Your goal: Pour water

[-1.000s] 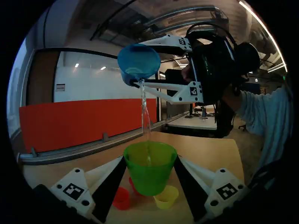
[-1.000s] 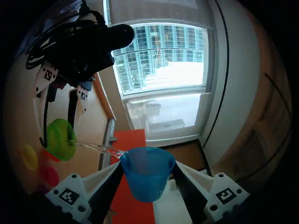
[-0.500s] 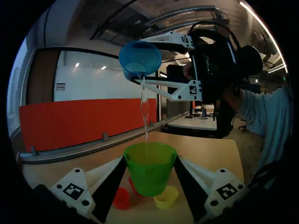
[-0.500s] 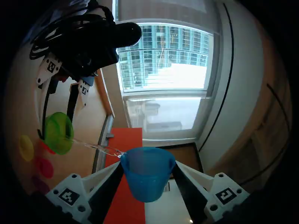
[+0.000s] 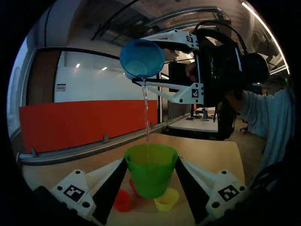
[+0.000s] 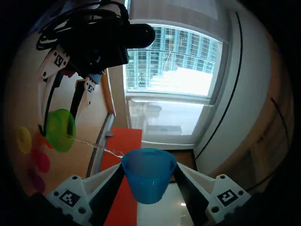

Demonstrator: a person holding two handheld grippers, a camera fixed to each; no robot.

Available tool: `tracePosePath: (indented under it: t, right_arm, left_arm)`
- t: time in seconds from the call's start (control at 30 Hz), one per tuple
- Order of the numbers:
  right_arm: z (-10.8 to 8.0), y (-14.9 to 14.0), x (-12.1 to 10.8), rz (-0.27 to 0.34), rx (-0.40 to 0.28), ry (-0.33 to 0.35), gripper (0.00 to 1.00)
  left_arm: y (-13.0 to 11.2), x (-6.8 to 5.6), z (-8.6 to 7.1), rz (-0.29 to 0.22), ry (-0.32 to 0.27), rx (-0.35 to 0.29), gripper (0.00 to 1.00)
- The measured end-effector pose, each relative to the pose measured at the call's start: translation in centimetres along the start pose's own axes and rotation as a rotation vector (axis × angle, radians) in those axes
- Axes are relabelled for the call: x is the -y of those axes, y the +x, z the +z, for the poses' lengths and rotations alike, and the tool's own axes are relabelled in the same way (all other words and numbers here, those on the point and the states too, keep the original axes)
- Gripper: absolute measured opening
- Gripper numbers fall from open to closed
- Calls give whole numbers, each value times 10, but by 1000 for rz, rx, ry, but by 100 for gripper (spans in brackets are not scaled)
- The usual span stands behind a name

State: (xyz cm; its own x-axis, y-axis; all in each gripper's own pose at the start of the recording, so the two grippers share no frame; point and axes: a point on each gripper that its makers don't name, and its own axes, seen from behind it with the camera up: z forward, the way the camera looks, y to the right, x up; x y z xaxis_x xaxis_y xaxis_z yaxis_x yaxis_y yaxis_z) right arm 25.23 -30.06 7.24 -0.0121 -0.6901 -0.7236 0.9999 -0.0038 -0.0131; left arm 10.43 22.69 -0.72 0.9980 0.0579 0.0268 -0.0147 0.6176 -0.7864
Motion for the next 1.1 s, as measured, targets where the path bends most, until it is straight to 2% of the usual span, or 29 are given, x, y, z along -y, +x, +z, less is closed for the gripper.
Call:
tracePosePath:
  t: [0.4,0.67,0.77,0.87,1.1]
  right_arm:
    - [4,5,1,-63,-4,0,90]
    - [3,5,5,-26,-7,10,90]
    - [3,3,5,5,-6,8,90]
    - [2,1,3,63,-5,3,90]
    - [-6,-6,-1,289,-2,-14,90]
  left_arm:
    - [1,1,0,-8,2,-6,87]
    - [2,3,-2,-8,7,-7,87]
    - [3,3,-1,-7,6,-10,87]
    - [4,3,-2,-4,10,-11,87]
    - [7,5,-2,2,17,-12,87]
